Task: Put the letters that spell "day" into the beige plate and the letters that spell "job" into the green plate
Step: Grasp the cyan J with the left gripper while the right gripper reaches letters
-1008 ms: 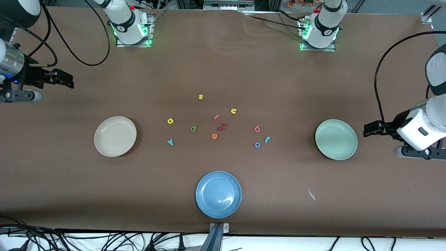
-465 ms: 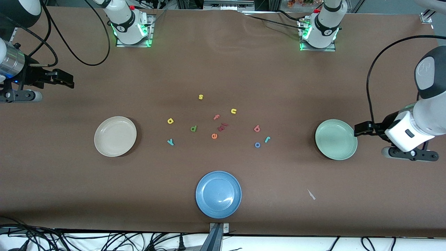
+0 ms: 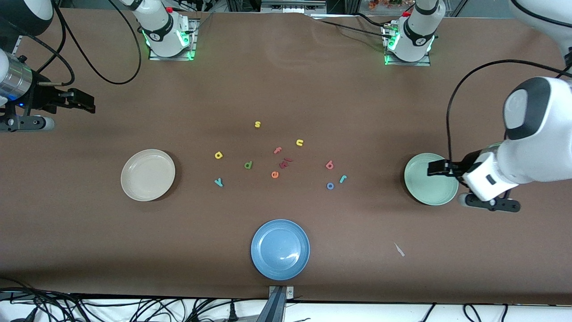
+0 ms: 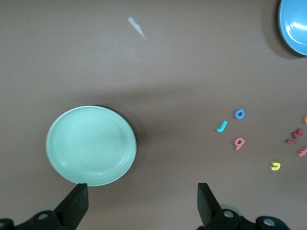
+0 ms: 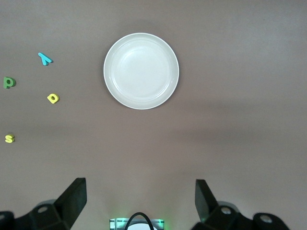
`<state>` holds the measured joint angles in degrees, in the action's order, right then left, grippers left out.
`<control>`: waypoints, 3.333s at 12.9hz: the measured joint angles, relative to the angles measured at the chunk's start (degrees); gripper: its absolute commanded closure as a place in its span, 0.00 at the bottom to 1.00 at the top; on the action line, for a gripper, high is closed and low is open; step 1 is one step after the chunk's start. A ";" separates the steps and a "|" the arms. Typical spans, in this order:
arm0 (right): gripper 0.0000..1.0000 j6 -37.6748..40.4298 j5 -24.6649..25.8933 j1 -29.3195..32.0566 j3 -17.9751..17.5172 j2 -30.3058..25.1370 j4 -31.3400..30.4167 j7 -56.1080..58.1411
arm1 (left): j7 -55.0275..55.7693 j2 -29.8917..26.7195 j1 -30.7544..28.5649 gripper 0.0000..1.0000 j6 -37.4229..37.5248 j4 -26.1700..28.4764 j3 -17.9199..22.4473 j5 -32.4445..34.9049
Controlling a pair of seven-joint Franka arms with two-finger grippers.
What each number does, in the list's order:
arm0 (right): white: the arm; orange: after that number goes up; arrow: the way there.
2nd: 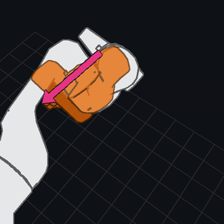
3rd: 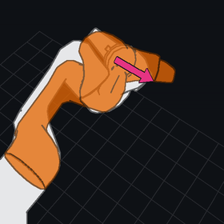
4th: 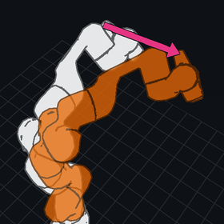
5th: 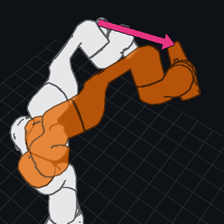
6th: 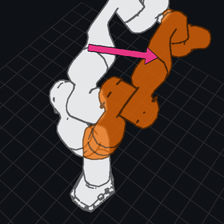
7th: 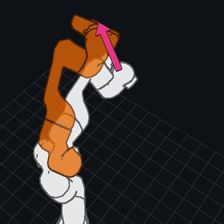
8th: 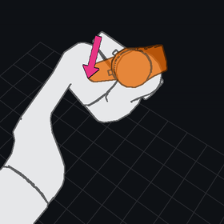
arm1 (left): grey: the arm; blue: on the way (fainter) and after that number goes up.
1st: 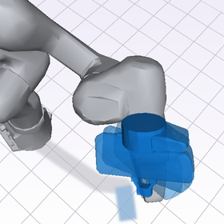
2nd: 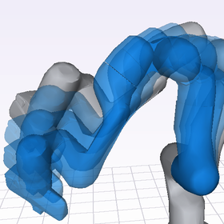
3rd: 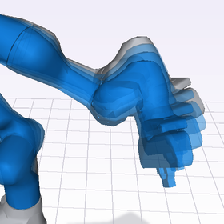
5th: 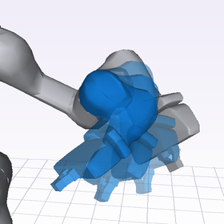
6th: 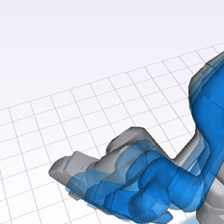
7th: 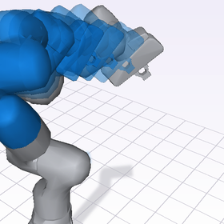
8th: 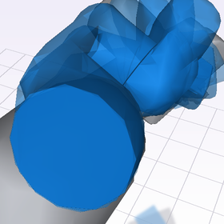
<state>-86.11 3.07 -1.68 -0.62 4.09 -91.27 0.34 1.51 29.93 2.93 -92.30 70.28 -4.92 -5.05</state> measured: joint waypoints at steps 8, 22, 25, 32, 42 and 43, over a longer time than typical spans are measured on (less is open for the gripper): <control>0.00 -0.84 -0.28 -3.65 -0.40 1.24 -0.08 -0.02 | 13.78 8.51 11.24 0.11 -20.58 9.98 -0.46 -0.13; 0.00 -17.33 -4.95 -18.28 -0.74 12.82 -3.26 -18.51 | 18.23 13.86 17.37 0.40 -40.30 21.54 -0.28 -0.13; 0.00 -20.51 -4.95 -19.16 -0.71 13.72 -5.97 -20.70 | 18.24 14.19 17.37 0.44 -40.37 21.54 -0.28 -0.13; 0.00 -39.82 -4.95 -20.61 -2.21 13.61 -19.32 -28.48 | 18.30 14.25 17.83 0.78 -40.28 21.53 -0.27 -0.13; 0.00 -57.30 -4.60 -22.49 -2.32 20.54 -27.70 -29.14 | 18.30 14.18 17.86 0.96 -40.21 21.32 0.09 -0.12; 0.00 -57.65 -4.59 -22.49 -2.32 21.18 -27.81 -29.13 | 18.30 14.05 17.81 0.96 -40.14 20.97 0.37 -0.12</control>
<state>-143.76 -1.52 -24.17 -2.94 25.27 -119.08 -28.79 19.81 43.98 20.73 -132.44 91.25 -4.55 -5.18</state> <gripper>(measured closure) 0.000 0.921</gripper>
